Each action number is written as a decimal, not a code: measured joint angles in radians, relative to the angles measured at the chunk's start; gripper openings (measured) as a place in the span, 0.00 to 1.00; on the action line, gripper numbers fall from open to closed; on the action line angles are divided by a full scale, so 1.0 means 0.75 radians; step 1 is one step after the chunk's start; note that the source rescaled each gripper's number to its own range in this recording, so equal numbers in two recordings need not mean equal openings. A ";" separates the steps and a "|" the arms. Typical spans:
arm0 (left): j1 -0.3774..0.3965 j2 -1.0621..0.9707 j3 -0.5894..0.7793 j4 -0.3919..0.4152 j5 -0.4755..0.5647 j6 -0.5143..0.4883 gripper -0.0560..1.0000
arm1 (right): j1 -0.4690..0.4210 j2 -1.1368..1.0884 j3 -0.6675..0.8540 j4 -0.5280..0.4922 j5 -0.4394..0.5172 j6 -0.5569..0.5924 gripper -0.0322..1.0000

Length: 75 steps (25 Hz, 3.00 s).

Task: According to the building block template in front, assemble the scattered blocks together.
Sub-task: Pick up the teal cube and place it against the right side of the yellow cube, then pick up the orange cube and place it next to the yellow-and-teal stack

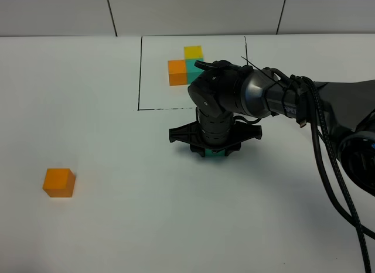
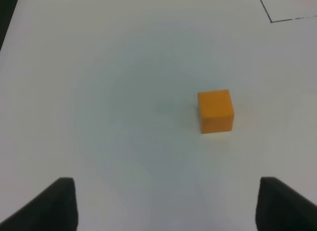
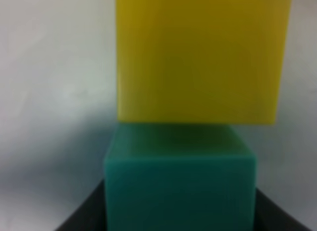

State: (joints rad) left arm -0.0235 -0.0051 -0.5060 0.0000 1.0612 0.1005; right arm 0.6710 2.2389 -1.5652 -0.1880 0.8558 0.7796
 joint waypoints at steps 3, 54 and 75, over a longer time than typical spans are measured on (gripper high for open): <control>0.000 0.000 0.000 0.000 0.000 0.000 0.74 | 0.000 0.000 0.000 -0.001 0.000 0.000 0.04; 0.000 0.000 0.000 0.000 0.000 0.000 0.74 | -0.004 0.002 0.000 -0.018 -0.033 0.023 0.07; 0.000 0.000 0.000 0.000 0.000 0.000 0.74 | -0.057 -0.364 0.135 0.064 0.053 -0.380 1.00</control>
State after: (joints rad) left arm -0.0235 -0.0051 -0.5060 0.0000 1.0612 0.1003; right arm 0.6283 1.9656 -1.4637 -0.1402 0.8955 0.4943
